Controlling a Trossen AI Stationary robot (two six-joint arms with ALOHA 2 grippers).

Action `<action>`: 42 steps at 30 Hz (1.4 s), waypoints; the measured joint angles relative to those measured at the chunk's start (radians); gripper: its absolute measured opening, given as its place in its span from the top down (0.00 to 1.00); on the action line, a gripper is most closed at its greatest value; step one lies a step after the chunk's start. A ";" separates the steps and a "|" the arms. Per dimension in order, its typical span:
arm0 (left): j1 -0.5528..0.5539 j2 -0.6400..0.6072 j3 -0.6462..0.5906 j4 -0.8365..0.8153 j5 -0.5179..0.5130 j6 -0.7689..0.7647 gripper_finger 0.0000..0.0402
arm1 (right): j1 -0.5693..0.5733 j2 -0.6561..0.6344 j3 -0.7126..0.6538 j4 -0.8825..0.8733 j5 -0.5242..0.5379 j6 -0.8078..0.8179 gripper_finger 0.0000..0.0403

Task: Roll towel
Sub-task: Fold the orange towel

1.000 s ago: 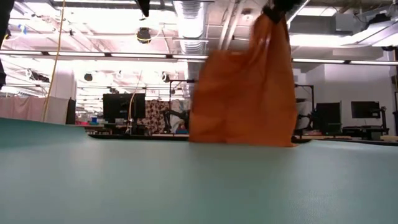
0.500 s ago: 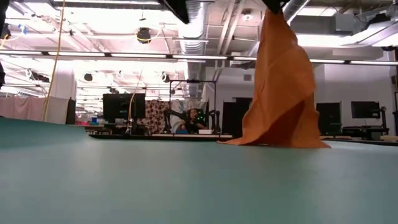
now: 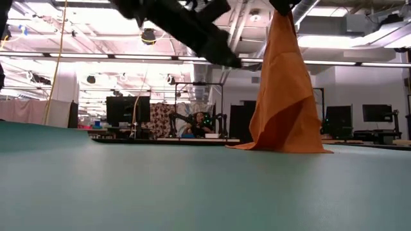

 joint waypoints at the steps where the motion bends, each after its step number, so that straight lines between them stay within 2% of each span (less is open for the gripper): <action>1: -0.010 0.029 -0.014 0.048 -0.033 0.019 0.61 | -0.004 0.000 0.000 0.000 0.000 0.005 0.99; 5: -0.057 0.174 0.008 0.201 -0.147 0.126 0.60 | -0.018 0.000 0.000 0.000 -0.002 0.026 0.99; 10: -0.106 0.362 0.164 0.273 -0.293 0.250 0.60 | -0.024 0.000 0.000 -0.001 -0.003 0.049 0.99; 12: -0.117 0.428 0.241 0.264 -0.362 0.278 0.60 | -0.024 0.000 0.000 -0.001 -0.003 0.050 0.99; 20: -0.124 0.665 0.545 0.231 -0.482 0.355 0.60 | -0.024 0.000 0.000 0.000 -0.007 0.065 0.99; 24: -0.114 0.757 0.646 0.215 -0.494 0.416 0.60 | -0.024 0.000 0.000 0.000 -0.008 0.068 0.99; 26: -0.104 0.797 0.685 0.217 -0.549 0.446 0.60 | -0.024 0.000 0.000 0.000 -0.008 0.069 0.99; 29: -0.081 0.823 0.732 0.220 -0.632 0.479 0.61 | -0.023 0.000 0.000 -0.001 -0.008 0.069 0.98; 31: -0.065 0.825 0.744 0.229 -0.652 0.495 0.66 | -0.020 0.000 0.000 -0.001 -0.008 0.070 0.98; 36: -0.058 0.779 0.745 0.236 -0.665 0.524 0.95 | -0.021 0.000 0.000 -0.001 -0.007 0.070 0.98; 40: -0.090 0.729 0.746 0.224 -0.746 0.600 0.99 | -0.021 0.000 0.000 -0.008 -0.006 0.070 0.98; 42: -0.117 0.700 0.738 0.219 -0.754 0.647 1.00 | -0.022 0.000 0.000 -0.017 -0.005 0.069 0.98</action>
